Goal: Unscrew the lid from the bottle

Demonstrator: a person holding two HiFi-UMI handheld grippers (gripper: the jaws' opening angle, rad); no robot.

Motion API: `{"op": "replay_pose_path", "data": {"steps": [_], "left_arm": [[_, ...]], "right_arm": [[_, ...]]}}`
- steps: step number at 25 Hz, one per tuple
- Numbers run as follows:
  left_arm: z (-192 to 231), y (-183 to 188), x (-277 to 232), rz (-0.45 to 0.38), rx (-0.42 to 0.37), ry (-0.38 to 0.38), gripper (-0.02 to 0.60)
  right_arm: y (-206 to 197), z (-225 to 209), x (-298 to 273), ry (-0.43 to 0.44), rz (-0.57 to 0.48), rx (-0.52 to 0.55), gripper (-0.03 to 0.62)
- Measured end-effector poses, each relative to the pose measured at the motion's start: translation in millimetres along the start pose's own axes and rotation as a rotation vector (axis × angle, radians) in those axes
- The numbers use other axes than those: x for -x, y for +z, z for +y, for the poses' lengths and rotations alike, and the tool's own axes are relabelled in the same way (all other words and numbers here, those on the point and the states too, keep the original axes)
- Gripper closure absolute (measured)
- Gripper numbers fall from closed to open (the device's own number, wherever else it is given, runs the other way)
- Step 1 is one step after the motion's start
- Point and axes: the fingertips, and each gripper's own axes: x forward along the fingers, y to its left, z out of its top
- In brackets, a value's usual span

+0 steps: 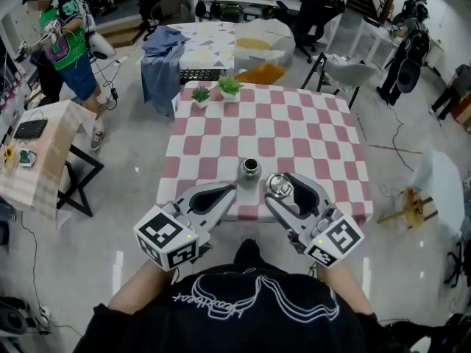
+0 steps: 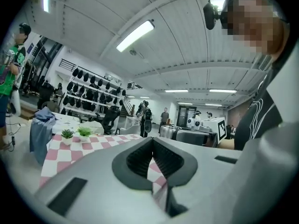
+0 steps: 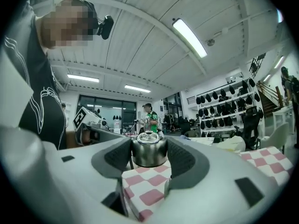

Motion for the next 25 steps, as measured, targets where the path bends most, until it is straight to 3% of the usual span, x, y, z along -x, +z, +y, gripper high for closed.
{"op": "replay_pose_path", "data": {"steps": [13,25], "left_arm": [[-7,-17,9,0.027,-0.081,-0.001,0.577],[9,-24,-5,0.036,-0.023,0.02,0.577]], "right_arm": [[-27,4,0,-0.023,0.027,-0.053,0.349],[-35,-12,-5,-0.012,0.041,-0.055,0.349]]}}
